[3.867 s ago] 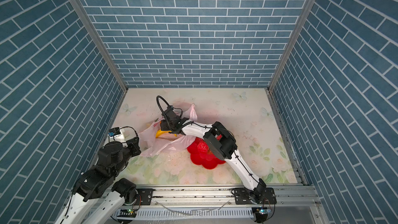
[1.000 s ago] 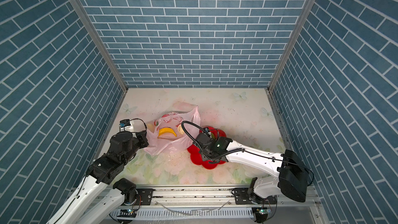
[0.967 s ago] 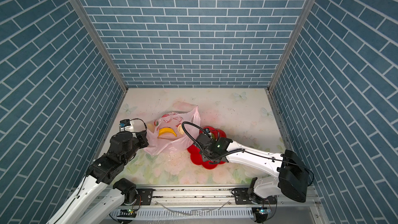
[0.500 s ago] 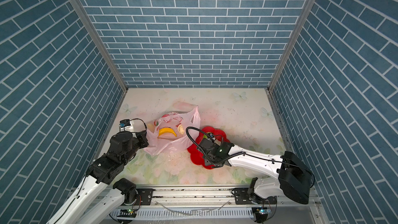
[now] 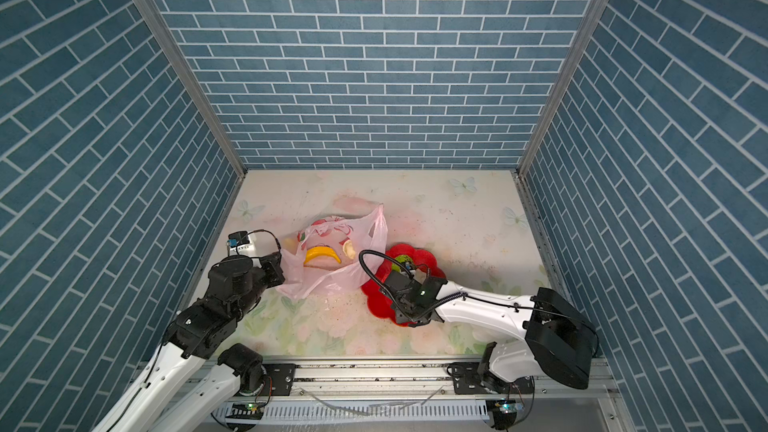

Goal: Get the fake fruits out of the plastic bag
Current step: 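Lower the orange fruit onto the red plate and open the right gripper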

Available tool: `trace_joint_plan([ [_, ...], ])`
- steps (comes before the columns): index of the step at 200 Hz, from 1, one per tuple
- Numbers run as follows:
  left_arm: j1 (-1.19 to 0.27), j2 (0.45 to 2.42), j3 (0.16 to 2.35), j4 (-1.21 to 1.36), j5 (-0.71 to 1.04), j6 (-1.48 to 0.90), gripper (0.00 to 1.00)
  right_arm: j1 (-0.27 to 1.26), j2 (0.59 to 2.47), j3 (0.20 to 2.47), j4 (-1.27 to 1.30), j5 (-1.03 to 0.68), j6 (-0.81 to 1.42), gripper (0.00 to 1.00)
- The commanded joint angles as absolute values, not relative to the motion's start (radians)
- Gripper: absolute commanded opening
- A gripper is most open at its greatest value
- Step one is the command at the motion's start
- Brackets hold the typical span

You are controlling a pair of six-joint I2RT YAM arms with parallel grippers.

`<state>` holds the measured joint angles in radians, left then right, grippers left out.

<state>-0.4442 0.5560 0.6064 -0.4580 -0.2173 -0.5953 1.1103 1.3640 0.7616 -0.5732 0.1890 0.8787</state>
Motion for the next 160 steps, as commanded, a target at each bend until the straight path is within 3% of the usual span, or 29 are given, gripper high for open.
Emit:
trace_joint_plan([
  [1,-0.439,0.549,0.614,-0.471,-0.229,-0.595,0.08,1.108,1.385,0.74,-0.574,0.198,0.927,0.62],
  [108,-0.439,0.526,0.626,-0.503,-0.248,-0.591,0.09,1.107,1.352,0.769,-0.62,0.207,0.903,0.76],
  [160,-0.439,0.523,0.652,-0.555,-0.247,-0.554,0.09,1.109,1.277,1.037,-0.904,0.314,0.775,0.75],
])
